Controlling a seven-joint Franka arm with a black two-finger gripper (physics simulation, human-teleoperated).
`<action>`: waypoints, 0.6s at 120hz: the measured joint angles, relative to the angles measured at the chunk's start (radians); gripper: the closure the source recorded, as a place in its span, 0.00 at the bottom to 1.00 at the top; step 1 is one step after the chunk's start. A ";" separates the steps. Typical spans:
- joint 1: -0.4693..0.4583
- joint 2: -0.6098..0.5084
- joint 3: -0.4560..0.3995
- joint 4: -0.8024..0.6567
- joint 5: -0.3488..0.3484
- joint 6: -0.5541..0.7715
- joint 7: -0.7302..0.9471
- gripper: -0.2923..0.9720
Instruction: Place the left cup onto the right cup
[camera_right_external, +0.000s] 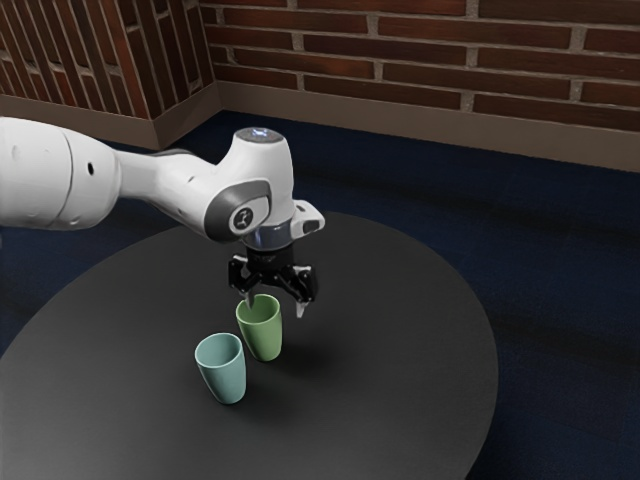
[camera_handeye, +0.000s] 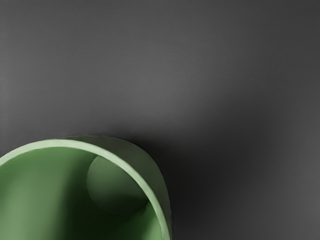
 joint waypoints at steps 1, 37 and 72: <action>0.000 0.000 0.000 0.000 0.000 0.000 0.000 0.23; 0.001 0.019 0.001 0.000 0.000 0.000 0.010 0.23; 0.001 0.041 0.013 -0.002 0.001 0.034 0.016 0.23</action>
